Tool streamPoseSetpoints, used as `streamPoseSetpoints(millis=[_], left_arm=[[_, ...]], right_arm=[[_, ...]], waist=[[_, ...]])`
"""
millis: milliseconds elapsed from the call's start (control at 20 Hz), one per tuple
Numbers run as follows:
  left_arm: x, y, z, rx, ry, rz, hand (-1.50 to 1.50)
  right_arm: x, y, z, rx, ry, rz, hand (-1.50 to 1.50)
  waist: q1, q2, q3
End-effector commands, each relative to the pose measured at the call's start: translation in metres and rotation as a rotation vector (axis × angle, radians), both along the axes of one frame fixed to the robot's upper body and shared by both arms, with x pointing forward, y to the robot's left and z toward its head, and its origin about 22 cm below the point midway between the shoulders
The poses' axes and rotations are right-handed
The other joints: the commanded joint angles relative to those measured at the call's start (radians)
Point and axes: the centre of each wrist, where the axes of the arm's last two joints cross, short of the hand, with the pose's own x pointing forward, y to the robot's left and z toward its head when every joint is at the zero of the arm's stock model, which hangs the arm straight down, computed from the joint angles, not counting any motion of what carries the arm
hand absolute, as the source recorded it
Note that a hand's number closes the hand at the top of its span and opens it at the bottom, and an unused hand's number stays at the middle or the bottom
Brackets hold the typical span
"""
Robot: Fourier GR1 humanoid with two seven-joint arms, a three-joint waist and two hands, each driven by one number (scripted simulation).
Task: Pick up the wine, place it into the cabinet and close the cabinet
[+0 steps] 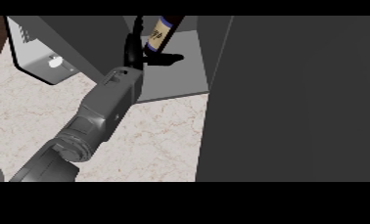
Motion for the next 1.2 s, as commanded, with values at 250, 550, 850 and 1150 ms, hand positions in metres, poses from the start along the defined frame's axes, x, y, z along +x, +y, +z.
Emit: streamPoseSetpoints(millis=[250, 550, 850, 1150], left_arm=[[0.011, 0.001, 0.027, -0.262, -0.212, -0.29, -1.5], [0.008, -0.013, 0.027, -0.427, -0.206, -0.434, -1.5], [0.002, -0.042, 0.034, -0.407, -0.169, -0.497, -1.5], [-0.022, -0.08, 0.043, -0.439, -0.205, -0.561, -1.5]], right_arm=[[-0.006, -0.006, 0.0, 0.008, 0.005, -0.047, -1.5], [-0.025, -0.011, -0.003, 0.01, 0.02, -0.08, -1.5], [-0.024, -0.008, 0.001, 0.013, 0.035, -0.12, -1.5], [-0.01, -0.01, 0.011, 0.016, 0.043, -0.126, -1.5]], waist=[[0.08, -0.04, 0.01], [0.119, -0.06, 0.012], [0.157, -0.074, 0.013], [0.17, -0.075, 0.013]])
